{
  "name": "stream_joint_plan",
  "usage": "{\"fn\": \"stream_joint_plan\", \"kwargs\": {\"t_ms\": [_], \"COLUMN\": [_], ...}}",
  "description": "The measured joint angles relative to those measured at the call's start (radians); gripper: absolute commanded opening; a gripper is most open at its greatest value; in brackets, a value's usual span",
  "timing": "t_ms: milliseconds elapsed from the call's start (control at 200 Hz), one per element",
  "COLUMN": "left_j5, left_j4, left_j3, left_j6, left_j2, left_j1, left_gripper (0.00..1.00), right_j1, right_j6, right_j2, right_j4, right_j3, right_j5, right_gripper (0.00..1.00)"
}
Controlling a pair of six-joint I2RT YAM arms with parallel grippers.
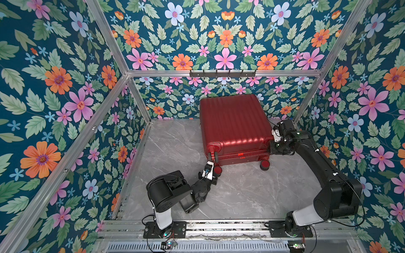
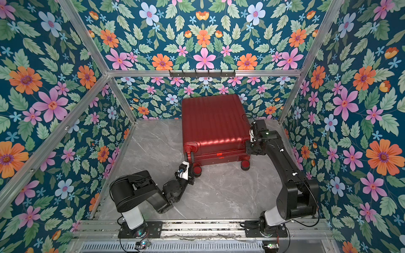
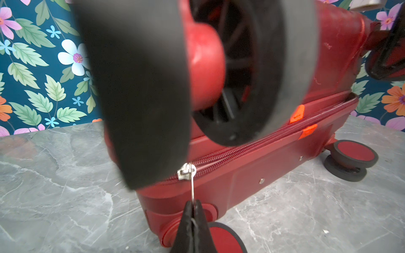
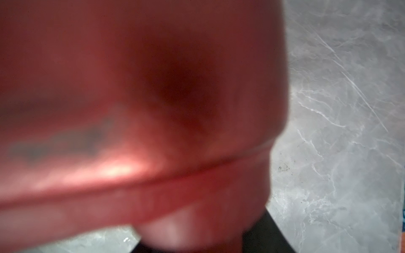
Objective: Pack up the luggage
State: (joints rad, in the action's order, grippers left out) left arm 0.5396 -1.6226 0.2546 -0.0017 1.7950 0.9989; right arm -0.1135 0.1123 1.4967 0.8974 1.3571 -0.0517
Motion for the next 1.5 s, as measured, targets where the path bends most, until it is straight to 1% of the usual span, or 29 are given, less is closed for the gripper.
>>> {"fn": "stream_joint_plan", "kwargs": {"t_ms": [160,280,440,640,770,990,1105,1180,1300,1450,1505], "left_j5": [0.011,0.015,0.025,0.025,-0.037,-0.065,-0.045,-0.017,0.011,0.012,-0.006], "left_j4": [0.0,0.002,0.003,0.0,0.0,0.0,0.0,0.0,0.0,0.0,0.0], "left_j3": [0.0,0.0,0.0,-0.002,0.003,0.018,-0.001,-0.038,-0.122,-0.191,-0.195], "left_j6": [0.001,0.008,0.02,0.026,0.027,0.027,0.023,0.022,0.0,-0.045,-0.05], "left_j2": [0.0,-0.003,-0.013,-0.014,-0.014,-0.002,-0.013,-0.043,-0.106,-0.153,-0.156], "left_j1": [-0.002,-0.002,-0.003,-0.003,0.006,0.014,0.015,0.01,-0.032,-0.113,-0.144], "left_gripper": [0.0,0.0,0.0,0.0,0.0,0.0,0.0,0.15,0.34,0.43,0.45], "right_j1": [0.004,0.001,-0.034,-0.113,-0.155,-0.183,-0.187,-0.187,-0.188,-0.188,-0.188], "right_j6": [0.007,0.035,0.089,0.156,0.207,0.259,0.27,0.27,0.27,0.273,0.273], "right_j2": [-0.023,-0.054,-0.087,-0.105,-0.11,-0.12,-0.12,-0.12,-0.129,-0.138,-0.142], "right_j4": [-0.026,-0.047,-0.063,-0.056,-0.057,-0.063,-0.067,-0.067,-0.068,-0.068,-0.069], "right_j3": [-0.028,-0.063,-0.097,-0.108,-0.111,-0.111,-0.115,-0.115,-0.115,-0.115,-0.115], "right_j5": [-0.041,-0.072,-0.085,-0.06,-0.081,-0.097,-0.101,-0.1,-0.1,-0.1,-0.101], "right_gripper": [0.08,0.0,0.0,0.0,0.0,0.0,0.0,0.0,0.0,0.0,0.0]}}
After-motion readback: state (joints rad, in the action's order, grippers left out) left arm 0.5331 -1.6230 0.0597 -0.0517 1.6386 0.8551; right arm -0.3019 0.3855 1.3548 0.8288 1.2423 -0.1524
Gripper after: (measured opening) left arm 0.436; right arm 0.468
